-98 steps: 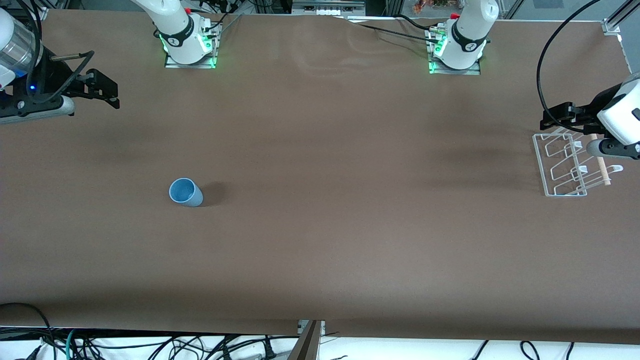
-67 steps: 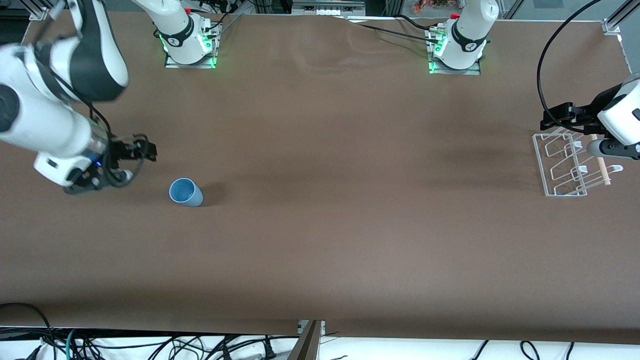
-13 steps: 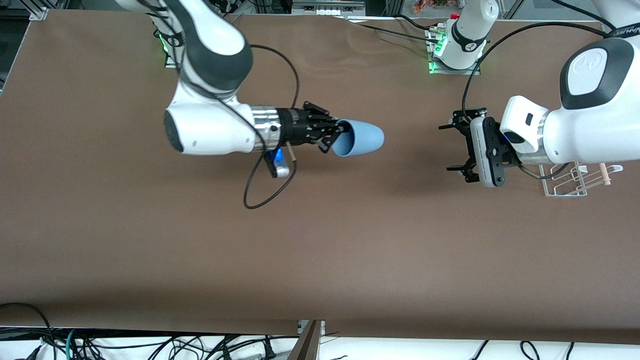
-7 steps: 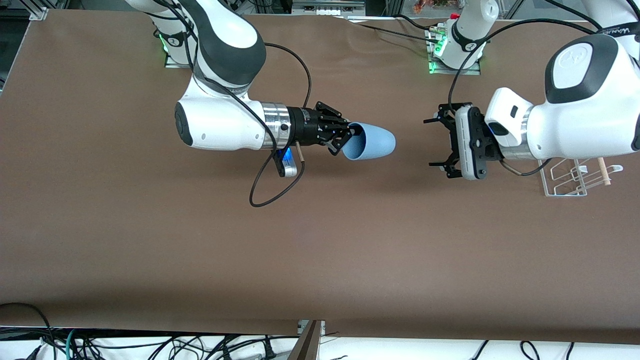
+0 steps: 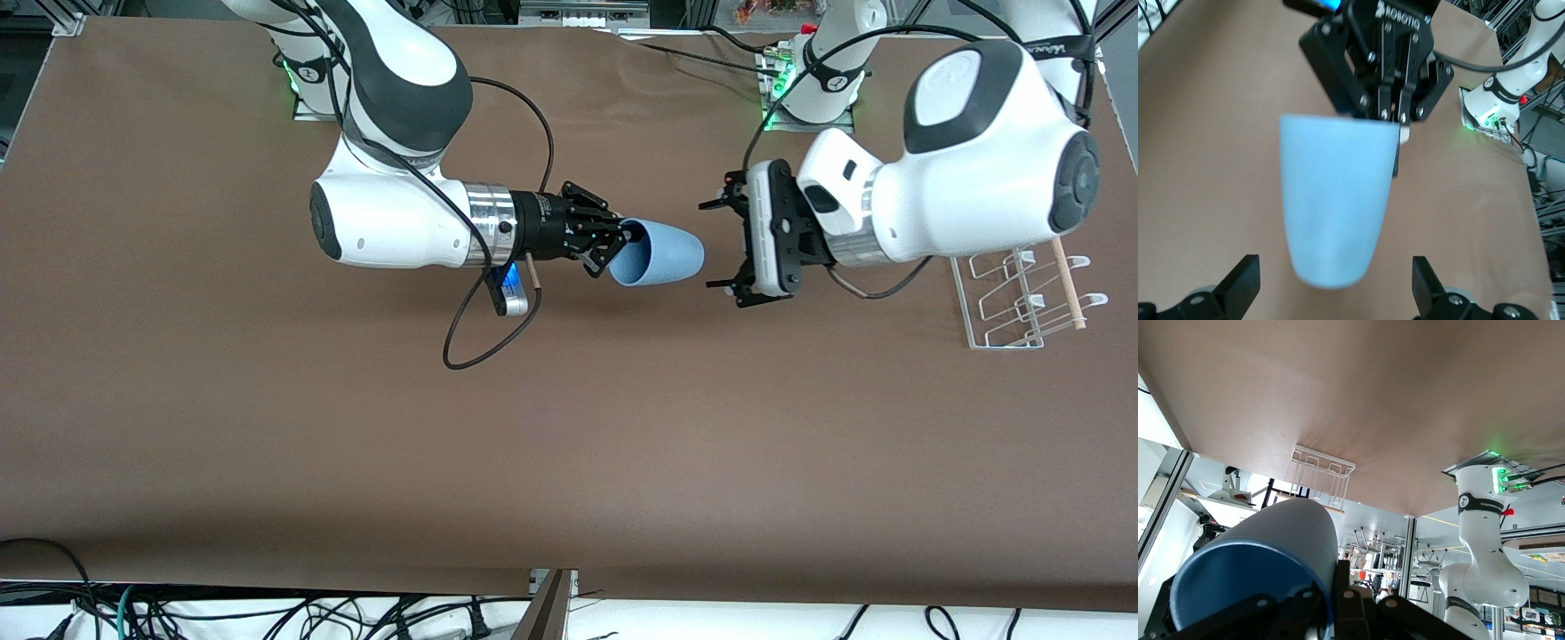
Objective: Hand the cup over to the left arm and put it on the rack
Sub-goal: 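Close the left gripper on the cup held by the right gripper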
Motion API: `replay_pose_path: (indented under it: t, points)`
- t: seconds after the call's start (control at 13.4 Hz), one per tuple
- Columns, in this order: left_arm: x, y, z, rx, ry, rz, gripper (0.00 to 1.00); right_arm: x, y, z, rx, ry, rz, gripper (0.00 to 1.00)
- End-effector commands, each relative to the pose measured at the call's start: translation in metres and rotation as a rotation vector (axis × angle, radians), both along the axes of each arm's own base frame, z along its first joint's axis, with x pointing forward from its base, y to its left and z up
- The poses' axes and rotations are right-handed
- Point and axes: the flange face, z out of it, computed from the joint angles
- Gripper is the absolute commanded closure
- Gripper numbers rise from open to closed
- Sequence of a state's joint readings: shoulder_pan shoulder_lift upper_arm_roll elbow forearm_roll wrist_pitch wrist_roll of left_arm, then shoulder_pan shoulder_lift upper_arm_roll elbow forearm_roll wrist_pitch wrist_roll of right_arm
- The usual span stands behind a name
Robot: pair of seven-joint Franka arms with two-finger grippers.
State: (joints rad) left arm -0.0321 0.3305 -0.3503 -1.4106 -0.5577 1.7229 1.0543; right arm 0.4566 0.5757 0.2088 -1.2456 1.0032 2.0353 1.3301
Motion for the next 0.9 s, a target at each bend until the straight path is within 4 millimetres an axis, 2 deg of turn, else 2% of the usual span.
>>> replay_pose_path:
  t: [0.0,0.22,0.52,0.75,0.82]
  points:
    - [-0.003,-0.015,0.000,0.007,-0.058,-0.007,0.00,0.004,0.004,0.006,0.022,0.013,-0.006,1.00]
    - [-0.003,-0.027,-0.011,0.002,-0.084,0.016,0.00,0.004,0.004,0.006,0.023,0.012,-0.008,1.00]
    - [-0.003,-0.031,-0.031,0.006,-0.089,0.052,0.00,0.004,0.004,0.006,0.023,0.011,-0.007,1.00]
    - [-0.003,-0.034,-0.033,0.003,-0.088,0.055,0.02,0.005,0.002,0.006,0.021,0.011,-0.007,1.00]
    - [-0.003,-0.034,-0.033,0.003,-0.088,0.055,0.28,0.004,0.003,0.006,0.019,0.010,-0.005,1.00]
